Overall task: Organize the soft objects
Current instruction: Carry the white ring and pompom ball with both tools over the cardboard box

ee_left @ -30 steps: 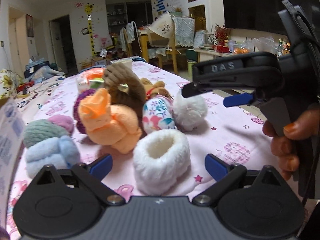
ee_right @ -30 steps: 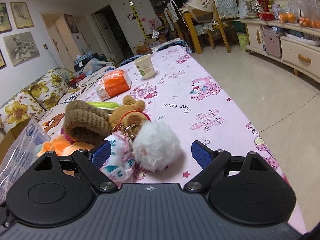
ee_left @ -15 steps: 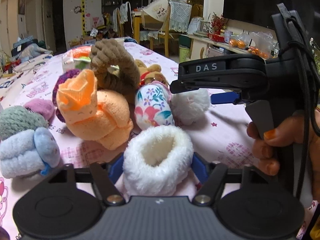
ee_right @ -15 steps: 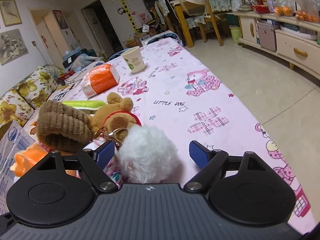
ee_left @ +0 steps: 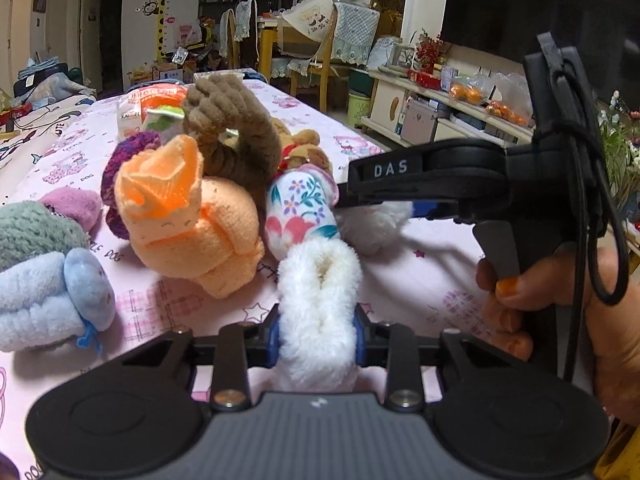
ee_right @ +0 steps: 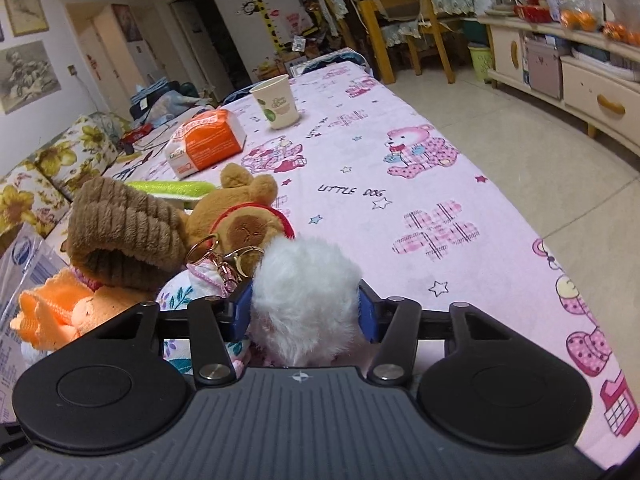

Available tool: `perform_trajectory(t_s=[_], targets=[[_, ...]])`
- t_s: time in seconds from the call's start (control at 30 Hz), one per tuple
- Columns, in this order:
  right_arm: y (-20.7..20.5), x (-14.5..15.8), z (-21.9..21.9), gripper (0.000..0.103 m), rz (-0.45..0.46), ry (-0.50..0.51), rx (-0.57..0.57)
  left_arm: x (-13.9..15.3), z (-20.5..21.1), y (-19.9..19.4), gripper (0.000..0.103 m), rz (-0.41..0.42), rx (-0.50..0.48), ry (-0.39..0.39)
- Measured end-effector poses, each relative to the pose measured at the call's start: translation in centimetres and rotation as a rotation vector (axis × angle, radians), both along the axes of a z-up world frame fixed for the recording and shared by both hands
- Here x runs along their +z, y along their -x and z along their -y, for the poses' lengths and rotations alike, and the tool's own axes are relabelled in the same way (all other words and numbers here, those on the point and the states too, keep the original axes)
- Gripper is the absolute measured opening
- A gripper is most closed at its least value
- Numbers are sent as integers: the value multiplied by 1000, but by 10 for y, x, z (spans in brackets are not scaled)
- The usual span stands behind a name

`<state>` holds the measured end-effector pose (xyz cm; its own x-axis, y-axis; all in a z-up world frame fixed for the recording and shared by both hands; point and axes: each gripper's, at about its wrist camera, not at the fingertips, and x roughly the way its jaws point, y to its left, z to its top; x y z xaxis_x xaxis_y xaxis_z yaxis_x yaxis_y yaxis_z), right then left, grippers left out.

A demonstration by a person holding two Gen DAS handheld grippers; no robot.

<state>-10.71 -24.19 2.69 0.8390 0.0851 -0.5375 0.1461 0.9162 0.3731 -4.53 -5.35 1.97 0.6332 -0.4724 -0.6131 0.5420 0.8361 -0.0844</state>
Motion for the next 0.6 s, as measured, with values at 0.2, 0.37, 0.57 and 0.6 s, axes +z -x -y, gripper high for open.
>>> perform_trajectory(t_s=[0.2,0.37,0.57,0.6], targets=[[6,7,5,59,32,22,-11,9,-10,7,30,32,-7,43],[19,24,5,58,105,59,-36,18,-19,12,31,62,1,69],[30,42,6,57,175,6,-39,32,-31,16,31,120,7,113],[32,45,6,57,185,-2,-37,33,-34,17,31,127,11,119]])
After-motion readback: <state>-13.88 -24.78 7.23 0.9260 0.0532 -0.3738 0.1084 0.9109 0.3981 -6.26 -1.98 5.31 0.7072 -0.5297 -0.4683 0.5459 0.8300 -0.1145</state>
